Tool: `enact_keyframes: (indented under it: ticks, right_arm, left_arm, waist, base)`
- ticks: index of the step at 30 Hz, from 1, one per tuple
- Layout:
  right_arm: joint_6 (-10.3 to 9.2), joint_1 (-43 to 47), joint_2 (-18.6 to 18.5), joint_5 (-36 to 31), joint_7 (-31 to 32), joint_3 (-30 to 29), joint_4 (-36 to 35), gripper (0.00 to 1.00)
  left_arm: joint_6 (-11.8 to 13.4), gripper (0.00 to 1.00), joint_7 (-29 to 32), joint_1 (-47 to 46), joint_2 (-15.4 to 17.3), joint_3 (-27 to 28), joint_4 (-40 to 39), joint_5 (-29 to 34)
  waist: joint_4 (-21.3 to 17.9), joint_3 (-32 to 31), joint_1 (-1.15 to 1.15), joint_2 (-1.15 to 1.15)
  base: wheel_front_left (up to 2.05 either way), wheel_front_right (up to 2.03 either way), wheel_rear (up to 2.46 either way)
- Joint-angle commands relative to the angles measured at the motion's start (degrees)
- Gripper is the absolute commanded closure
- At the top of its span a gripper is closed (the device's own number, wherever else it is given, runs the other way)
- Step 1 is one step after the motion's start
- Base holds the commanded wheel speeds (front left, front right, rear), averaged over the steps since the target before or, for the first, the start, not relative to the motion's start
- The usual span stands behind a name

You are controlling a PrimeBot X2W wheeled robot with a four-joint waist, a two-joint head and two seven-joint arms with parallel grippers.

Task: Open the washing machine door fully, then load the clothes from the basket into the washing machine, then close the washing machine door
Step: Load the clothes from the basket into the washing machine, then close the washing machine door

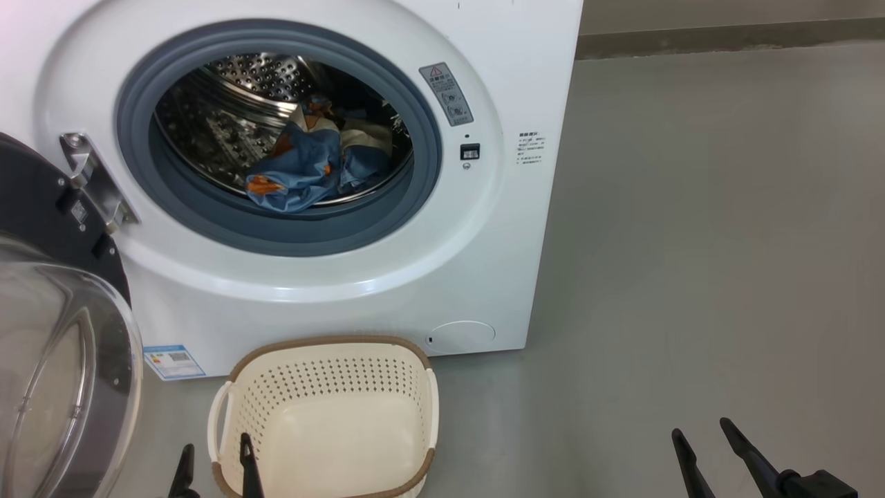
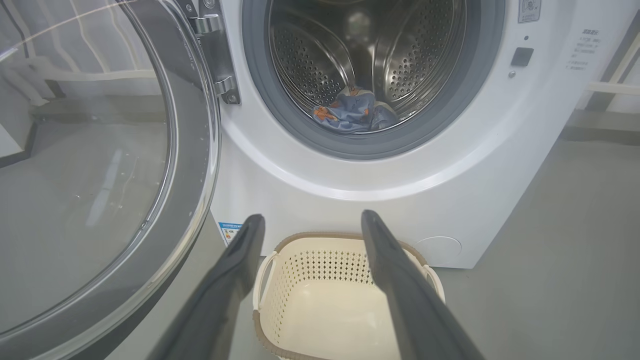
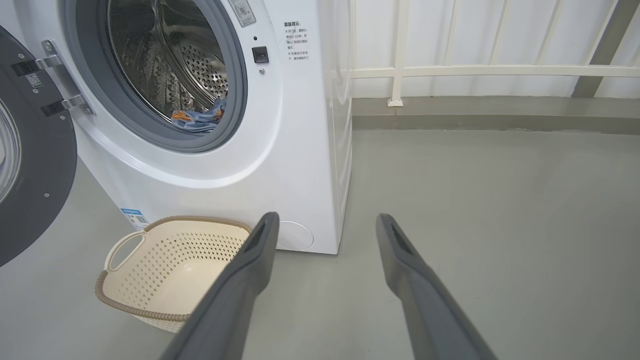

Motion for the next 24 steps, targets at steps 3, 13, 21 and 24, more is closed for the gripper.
enact_keyframes:
  ticks: [3,13,21,24]
  right_arm:
    - [0.09,-1.0,-0.6,-0.5,-0.4,0.9,-1.5,0.00]
    - [0.09,-1.1,-0.5,-0.6,-0.4,0.8,-1.4,0.00]
    - [0.09,-1.1,-0.4,-0.6,-0.4,0.8,-1.5,0.00]
    - [0.09,-1.1,-0.4,-0.5,-0.4,0.8,-1.5,0.00]
  left_arm:
    - [-0.3,0.00,-0.4,-1.1,0.6,1.7,-2.0,0.5]
    - [-0.3,0.00,-0.4,-1.0,0.6,2.0,-1.8,1.0]
    - [0.0,0.00,-0.4,-1.0,0.6,1.6,-1.7,1.3]
    - [0.0,0.00,-0.4,-0.9,0.6,1.4,-1.7,1.2]
  waist:
    - [0.1,0.1,0.00,0.00]
    - [0.2,-0.2,0.00,0.00]
    - [0.1,-0.2,0.00,0.00]
    - [0.0,-0.3,0.00,0.00]
  base:
    - [0.00,0.00,0.00]
    - [0.00,0.00,0.00]
    - [-0.15,0.15,0.00]
    - [-0.78,0.78,0.00]
